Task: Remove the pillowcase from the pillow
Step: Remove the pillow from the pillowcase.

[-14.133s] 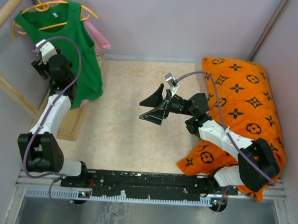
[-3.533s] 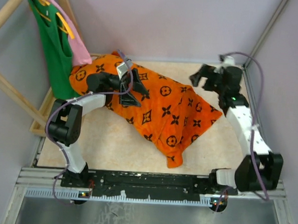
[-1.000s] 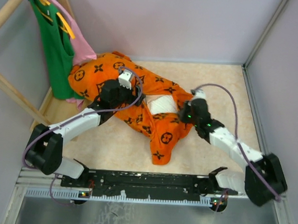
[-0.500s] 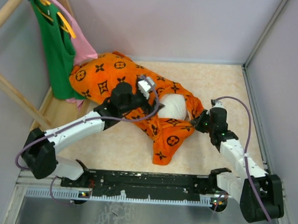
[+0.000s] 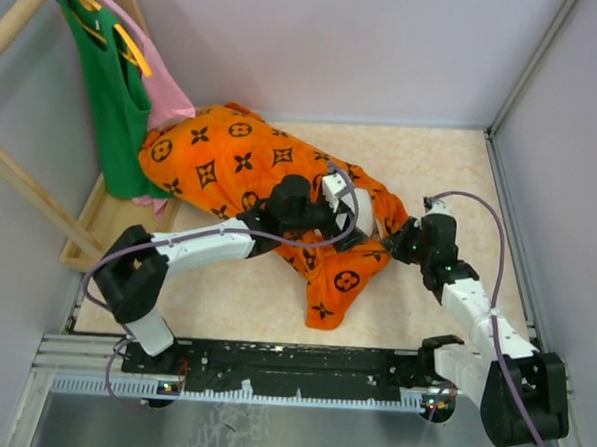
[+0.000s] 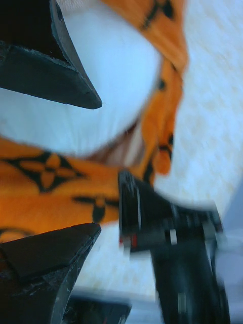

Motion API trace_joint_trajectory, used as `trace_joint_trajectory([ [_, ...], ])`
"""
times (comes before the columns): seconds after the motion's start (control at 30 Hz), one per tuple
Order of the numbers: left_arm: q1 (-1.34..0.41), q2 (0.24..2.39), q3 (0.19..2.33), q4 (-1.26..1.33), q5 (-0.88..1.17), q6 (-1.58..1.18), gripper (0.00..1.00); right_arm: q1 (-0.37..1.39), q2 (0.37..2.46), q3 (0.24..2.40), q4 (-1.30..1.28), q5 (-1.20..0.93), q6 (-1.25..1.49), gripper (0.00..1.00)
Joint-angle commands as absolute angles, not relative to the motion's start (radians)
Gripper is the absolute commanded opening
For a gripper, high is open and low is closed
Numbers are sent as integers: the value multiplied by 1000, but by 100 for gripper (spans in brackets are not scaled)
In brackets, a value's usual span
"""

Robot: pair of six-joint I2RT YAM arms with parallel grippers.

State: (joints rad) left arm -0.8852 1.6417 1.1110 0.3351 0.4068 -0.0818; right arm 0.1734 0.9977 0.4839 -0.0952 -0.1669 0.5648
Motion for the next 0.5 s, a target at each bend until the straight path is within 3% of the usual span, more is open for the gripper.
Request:
trace_joint_trajectory([
  [0.0, -904, 1736, 1145, 294, -101, -127, 100, 155, 945, 462, -111, -136, 542, 0],
  [0.13, -905, 1840, 1216, 187, -445, -146, 100, 155, 921, 443, -118, -138, 545, 0],
  [0.43, -956, 2097, 1416, -194, -819, -208, 99, 155, 870, 429, -144, -132, 531, 0],
  [0.47, -960, 2096, 1405, -201, -832, -203, 96, 154, 861, 422, -145, -126, 531, 0],
])
